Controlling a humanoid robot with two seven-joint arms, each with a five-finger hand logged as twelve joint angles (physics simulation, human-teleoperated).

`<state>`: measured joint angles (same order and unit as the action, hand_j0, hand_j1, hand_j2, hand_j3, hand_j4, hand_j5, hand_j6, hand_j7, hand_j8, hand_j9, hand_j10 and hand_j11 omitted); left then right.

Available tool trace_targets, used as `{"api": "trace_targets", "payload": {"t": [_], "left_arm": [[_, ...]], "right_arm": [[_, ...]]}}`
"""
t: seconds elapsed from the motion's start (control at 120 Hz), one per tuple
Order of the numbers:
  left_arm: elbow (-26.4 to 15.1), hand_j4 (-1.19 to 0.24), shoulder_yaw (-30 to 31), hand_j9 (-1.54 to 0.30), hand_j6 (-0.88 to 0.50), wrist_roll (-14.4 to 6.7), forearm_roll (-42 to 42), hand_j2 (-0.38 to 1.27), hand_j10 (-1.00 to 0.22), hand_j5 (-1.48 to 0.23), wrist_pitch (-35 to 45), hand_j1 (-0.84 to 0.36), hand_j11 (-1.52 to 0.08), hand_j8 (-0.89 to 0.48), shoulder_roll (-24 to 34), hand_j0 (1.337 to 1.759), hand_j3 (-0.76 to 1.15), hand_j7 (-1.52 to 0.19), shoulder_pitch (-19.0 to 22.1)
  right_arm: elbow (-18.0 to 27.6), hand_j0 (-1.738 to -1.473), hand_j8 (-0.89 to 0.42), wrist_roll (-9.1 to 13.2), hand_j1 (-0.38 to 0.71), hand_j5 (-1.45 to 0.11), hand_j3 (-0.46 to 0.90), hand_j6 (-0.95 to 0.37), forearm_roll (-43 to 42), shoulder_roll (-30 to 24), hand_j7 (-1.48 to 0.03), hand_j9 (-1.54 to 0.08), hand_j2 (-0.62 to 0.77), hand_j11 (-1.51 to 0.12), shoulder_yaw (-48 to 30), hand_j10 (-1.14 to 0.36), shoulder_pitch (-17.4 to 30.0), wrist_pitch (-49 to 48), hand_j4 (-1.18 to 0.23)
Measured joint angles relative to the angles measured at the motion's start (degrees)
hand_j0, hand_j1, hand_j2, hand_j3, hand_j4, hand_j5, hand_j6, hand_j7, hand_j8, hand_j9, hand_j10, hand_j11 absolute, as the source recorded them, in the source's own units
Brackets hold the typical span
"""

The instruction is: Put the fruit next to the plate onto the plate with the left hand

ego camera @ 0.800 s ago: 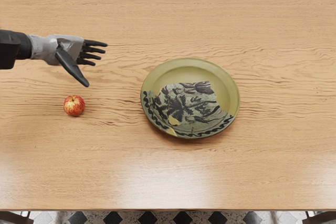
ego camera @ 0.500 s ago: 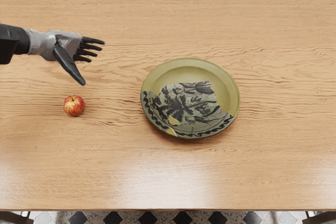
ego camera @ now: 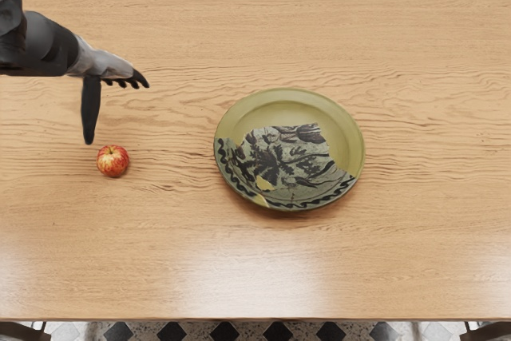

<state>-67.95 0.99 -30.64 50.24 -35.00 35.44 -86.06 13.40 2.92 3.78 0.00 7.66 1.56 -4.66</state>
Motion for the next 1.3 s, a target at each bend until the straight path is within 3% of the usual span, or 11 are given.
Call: {"api": "trace_targets", "payload": {"t": [0.133, 0.375, 0.575, 0.725, 1.067, 1.3], "left_arm": [[-1.0, -0.07, 0.9, -0.08, -0.07, -3.1, 0.7, 0.01, -0.07, -0.08, 0.0, 0.27, -0.08, -0.07, 0.2, 1.658, 0.0, -0.08, 0.9], [-1.9, -0.06, 0.9, -0.08, -0.06, -4.2, 0.2, 0.01, -0.06, -0.08, 0.0, 0.28, -0.08, -0.06, 0.9, 1.658, 0.0, -0.08, 2.0], [-13.7, -0.06, 1.4, -0.08, -0.06, -4.3, 0.6, 0.01, -0.06, -0.08, 0.0, 0.28, -0.08, -0.06, 8.5, 1.658, 0.0, -0.08, 3.7], [-17.7, -0.07, 1.7, -0.08, -0.07, -4.4, 0.8, 0.01, -0.07, -0.08, 0.8, 0.27, -0.08, -0.07, 9.0, 1.658, 0.0, -0.08, 5.2], [-19.0, -0.06, 1.6, -0.07, -0.06, -4.4, 3.2, 0.01, -0.06, -0.07, 10.5, 0.29, -0.07, -0.06, 10.3, 1.658, 0.0, -0.07, 5.6], [-18.9, -0.12, 1.8, -0.15, -0.12, -4.4, 3.7, 0.02, -0.12, -0.15, 15.0, 0.22, -0.15, -0.12, 8.9, 1.658, 0.0, -0.15, 10.1]], "right_arm": [[-0.3, -1.658, -0.01, -0.1, -0.33, -0.02, 0.0, -0.01, 0.0, 0.0, -0.02, -0.02, 0.0, -0.02, 0.0, -0.01, -0.1, 0.0, -0.01], [-0.4, -1.658, -0.01, -0.1, -0.33, -0.02, 0.0, -0.01, 0.0, 0.0, -0.02, -0.02, 0.0, -0.02, 0.0, -0.01, -0.2, 0.0, -0.01], [-0.4, -1.658, -0.01, -0.1, -0.33, -0.02, 0.0, -0.01, 0.0, 0.0, -0.02, -0.02, 0.0, -0.02, 0.0, -0.01, -0.4, 0.0, -0.01], [-0.4, -1.658, -0.01, -0.1, -0.33, -0.02, 0.0, -0.01, 0.0, 0.0, -0.02, -0.02, 0.0, -0.02, 0.1, -0.01, -0.5, 0.0, -0.01], [-0.4, -1.658, -0.01, -0.1, -0.33, -0.02, 0.0, -0.01, 0.0, 0.0, -0.02, -0.02, 0.0, -0.02, 0.1, -0.01, -0.5, 0.0, -0.01], [-0.4, -1.658, -0.01, -0.1, -0.33, -0.02, 0.0, -0.01, 0.0, 0.0, -0.02, -0.02, 0.0, -0.02, 0.1, -0.01, -0.5, 0.0, -0.01]]}}
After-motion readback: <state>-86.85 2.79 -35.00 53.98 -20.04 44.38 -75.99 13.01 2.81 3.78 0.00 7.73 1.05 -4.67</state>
